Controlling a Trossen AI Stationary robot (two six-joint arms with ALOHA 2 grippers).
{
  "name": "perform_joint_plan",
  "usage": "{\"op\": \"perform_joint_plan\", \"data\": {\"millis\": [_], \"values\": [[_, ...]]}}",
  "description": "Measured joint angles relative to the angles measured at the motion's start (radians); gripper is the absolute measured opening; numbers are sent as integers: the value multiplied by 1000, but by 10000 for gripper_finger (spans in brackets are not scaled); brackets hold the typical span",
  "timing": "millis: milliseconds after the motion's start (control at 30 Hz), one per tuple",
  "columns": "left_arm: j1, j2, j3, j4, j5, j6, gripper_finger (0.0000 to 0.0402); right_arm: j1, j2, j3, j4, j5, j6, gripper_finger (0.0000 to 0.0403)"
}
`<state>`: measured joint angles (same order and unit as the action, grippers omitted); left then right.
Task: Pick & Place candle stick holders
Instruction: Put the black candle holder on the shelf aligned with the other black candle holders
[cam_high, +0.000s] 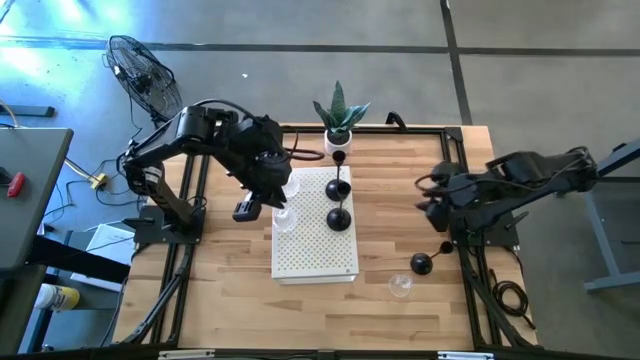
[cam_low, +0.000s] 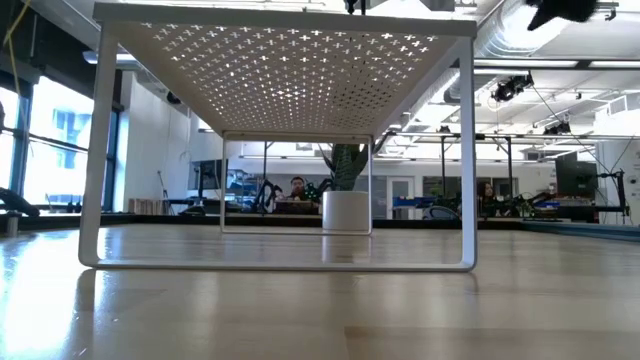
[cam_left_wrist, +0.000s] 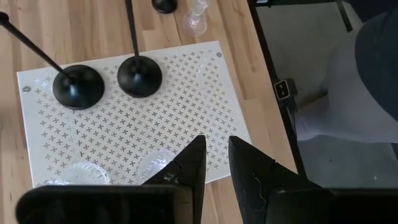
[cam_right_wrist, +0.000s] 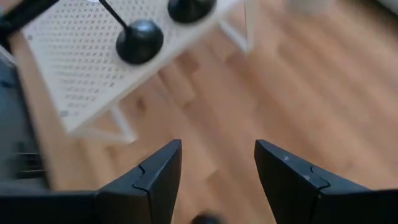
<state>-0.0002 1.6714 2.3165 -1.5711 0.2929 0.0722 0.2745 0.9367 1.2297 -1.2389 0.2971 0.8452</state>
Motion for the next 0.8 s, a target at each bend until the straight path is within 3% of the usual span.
{"op": "perform_joint_plan", "data": {"millis": [167,300,433,800], "values": [[0,0,0,0,0,19,67,0,-67,0,-68,-192,278,195],[0,0,0,0,-21,30,67,1,-99,0,-73,-340,376,195],[0,0,0,0,-65,29,67,1,-116,0,-94,-400,455,195],[0,0,0,0,-67,28,67,1,-121,0,-263,-517,620,195]]}}
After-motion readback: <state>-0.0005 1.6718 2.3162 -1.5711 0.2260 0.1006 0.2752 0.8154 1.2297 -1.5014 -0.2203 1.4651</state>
